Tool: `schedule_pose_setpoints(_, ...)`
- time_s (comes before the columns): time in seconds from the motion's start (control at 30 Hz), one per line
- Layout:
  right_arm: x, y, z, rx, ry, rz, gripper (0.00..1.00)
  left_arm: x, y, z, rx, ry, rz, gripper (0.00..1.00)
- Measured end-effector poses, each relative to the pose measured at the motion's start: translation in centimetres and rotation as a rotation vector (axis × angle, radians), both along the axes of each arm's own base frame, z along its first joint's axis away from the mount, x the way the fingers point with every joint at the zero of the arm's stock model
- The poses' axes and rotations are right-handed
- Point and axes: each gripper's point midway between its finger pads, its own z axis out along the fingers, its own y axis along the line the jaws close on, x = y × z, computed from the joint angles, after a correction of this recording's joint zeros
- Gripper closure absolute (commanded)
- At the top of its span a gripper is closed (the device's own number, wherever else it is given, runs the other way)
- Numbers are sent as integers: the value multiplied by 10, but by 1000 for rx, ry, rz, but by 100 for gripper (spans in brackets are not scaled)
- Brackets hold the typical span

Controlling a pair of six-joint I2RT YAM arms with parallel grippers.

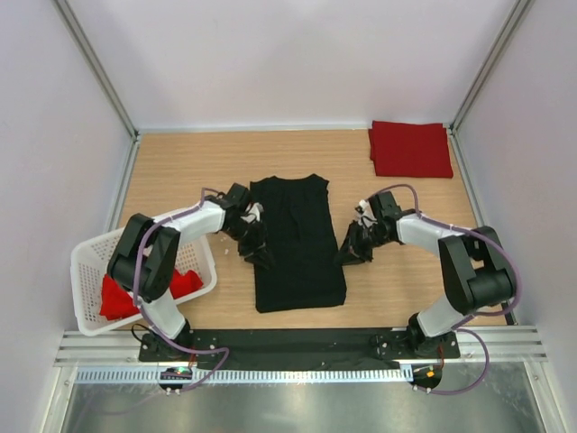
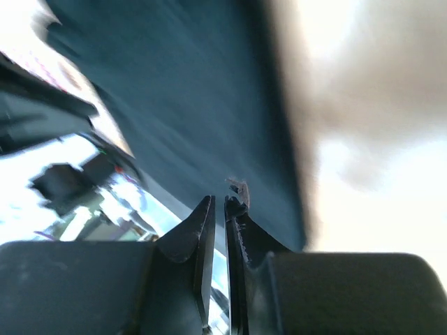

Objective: Fold and stack the t-shirts
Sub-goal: Fold the tshirt

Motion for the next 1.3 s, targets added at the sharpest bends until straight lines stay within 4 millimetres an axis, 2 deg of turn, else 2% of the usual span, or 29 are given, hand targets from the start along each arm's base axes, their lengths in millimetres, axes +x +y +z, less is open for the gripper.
schedule_pose_setpoints(0.1, 35, 22, 8, 55, -36, -6, 82, 36, -16, 25, -35, -94, -9, 70)
schedule_pose_setpoints(0.17, 57, 47, 10, 87, -49, 20, 83, 59, -27, 37, -60, -147, -14, 70)
schedule_pose_setpoints(0.27, 82, 76, 10, 131, -72, 42, 85, 76, -36, 34, -69, -162, -17, 71)
schedule_pose_setpoints(0.37, 100, 98, 7, 182, -80, 32, 88, 71, -35, 11, -49, -102, -12, 71)
schedule_pose_setpoints(0.5, 119, 107, -16, 208, -49, -12, 91, 54, -27, -17, -12, -11, -4, 71)
schedule_pose_setpoints(0.57, 122, 112, -26, 245, -33, -7, 91, 52, -28, -17, -18, -4, -4, 71)
schedule_pose_setpoints(0.73, 143, 124, -20, 308, -63, -18, 91, 56, -28, -16, -16, -24, -6, 71)
schedule_pose_setpoints(0.87, 149, 127, -14, 312, -54, -41, 91, 59, -26, -14, 3, -35, -7, 70)
schedule_pose_setpoints(0.97, 160, 131, -6, 311, -72, -56, 91, 66, -27, -9, 13, -53, -6, 70)
schedule_pose_setpoints(1.13, 193, 144, 17, 349, -145, -66, 91, 73, -30, -2, 5, -75, -5, 70)
schedule_pose_setpoints(1.2, 202, 148, 14, 360, -155, -74, 92, 73, -30, -2, 6, -72, -5, 70)
schedule_pose_setpoints(1.3, 207, 149, -14, 346, -112, -93, 92, 72, -29, -3, 8, -69, -4, 70)
